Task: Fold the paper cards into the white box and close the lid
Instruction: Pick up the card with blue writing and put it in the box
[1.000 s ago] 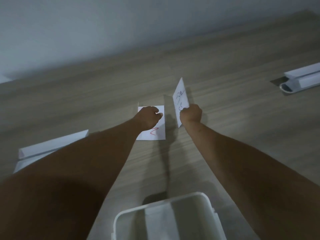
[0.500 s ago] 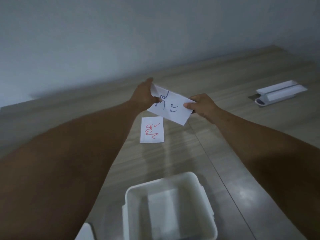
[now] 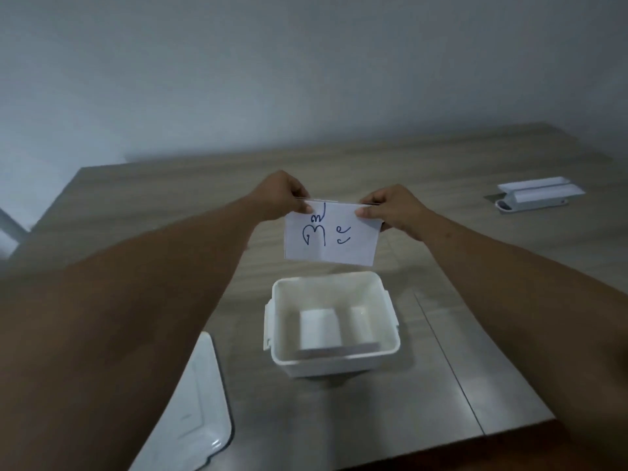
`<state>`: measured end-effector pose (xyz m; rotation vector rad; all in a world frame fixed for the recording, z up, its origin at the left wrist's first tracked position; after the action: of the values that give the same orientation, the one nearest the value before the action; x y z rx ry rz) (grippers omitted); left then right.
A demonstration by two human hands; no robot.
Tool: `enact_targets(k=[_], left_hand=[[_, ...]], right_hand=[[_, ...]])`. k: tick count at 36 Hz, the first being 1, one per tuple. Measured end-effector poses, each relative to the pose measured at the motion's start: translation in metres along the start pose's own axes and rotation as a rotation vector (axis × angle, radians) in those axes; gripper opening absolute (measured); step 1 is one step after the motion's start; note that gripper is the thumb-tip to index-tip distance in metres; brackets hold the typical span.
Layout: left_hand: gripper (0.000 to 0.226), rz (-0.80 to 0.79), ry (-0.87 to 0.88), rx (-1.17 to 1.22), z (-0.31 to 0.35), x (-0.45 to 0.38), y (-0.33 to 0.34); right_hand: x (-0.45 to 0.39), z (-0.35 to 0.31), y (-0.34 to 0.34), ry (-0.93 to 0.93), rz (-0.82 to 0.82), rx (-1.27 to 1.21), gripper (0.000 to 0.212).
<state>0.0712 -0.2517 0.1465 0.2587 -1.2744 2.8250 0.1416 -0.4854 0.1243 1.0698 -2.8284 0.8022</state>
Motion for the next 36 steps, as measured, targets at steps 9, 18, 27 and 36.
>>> enact_targets(k=[9, 18, 27, 36], left_hand=[[0.030, -0.141, -0.139, -0.056, -0.019, 0.091, 0.084], [0.018, -0.202, -0.198, -0.238, -0.033, 0.137, 0.168], [0.029, -0.328, -0.280, -0.135, -0.041, 0.147, 0.189], [0.030, -0.084, -0.259, 0.034, -0.042, 0.089, 0.122]], right_hand=[[0.071, 0.044, 0.049, 0.064, -0.156, 0.105, 0.029], [0.123, 0.105, 0.102, 0.077, -0.136, 0.389, 0.018], [0.129, 0.119, 0.111, 0.099, -0.260, 0.510, 0.027], [0.071, 0.092, 0.069, 0.094, 0.039, 0.328, 0.027]])
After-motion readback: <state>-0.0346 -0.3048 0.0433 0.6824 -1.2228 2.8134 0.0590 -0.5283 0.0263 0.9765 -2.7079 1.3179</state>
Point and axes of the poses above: each hand's wrist, its own x-axis away from the middle knuckle, its own y-axis out of the palm, z = x × y, the point moved 1 cm from there along -x, towards the middle knuckle, and after that the axes turned 11 degrees about -z, right-handed, at the moved point
